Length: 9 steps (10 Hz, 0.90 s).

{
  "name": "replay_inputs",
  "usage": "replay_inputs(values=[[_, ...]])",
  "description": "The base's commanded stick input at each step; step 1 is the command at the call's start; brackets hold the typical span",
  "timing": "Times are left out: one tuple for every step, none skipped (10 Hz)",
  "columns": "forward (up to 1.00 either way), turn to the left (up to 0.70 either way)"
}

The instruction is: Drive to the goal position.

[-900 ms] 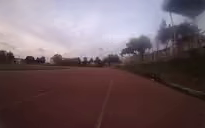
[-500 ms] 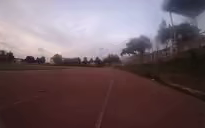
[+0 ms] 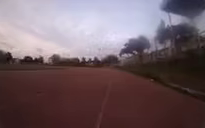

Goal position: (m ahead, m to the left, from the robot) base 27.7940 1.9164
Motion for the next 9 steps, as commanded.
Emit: replay_inputs(values=[[0.7, -0.07], [0.7, -0.2], [0.7, -0.33], [0.7, -0.35], [0.7, -0.35], [0.7, 0.0], [0.7, 0.0], [0.7, 0.0], [0.7, 0.0]])
